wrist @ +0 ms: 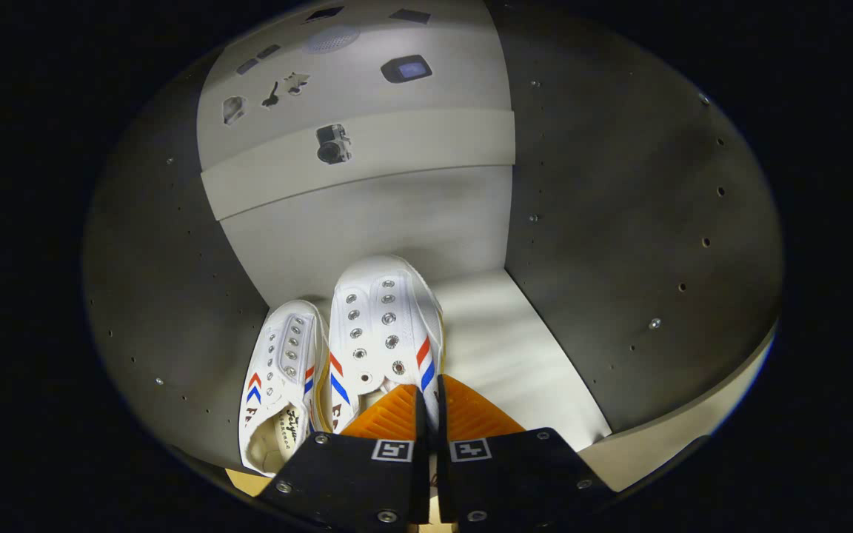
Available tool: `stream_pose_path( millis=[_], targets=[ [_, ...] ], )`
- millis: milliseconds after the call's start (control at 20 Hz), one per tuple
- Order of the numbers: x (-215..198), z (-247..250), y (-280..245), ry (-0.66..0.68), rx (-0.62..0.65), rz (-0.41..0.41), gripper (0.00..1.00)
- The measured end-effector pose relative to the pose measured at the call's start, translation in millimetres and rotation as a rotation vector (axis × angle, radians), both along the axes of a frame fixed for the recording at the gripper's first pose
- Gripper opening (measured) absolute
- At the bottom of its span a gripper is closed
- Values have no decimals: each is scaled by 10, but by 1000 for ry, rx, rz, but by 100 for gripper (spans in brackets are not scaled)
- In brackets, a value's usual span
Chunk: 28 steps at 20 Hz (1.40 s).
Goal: Open the shoe cabinet door, grab the shoes and put them into the shoe cabinet, then close the shoe cabinet door.
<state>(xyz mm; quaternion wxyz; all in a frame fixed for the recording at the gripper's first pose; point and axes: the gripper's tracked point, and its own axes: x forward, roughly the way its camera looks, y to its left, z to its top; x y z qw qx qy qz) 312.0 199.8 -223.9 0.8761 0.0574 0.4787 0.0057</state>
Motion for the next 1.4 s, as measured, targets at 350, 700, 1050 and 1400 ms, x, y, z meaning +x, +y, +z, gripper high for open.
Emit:
stream_pose_path(
  millis=[350, 700, 1050, 1400],
  targets=[
    [19, -158, 21, 43, -10, 19, 4],
    [46, -218, 15, 38, -47, 16, 12],
    [89, 140, 42, -66, -3, 22, 28],
    [-167, 1014, 7, -245, 30, 101, 47]
  ],
)
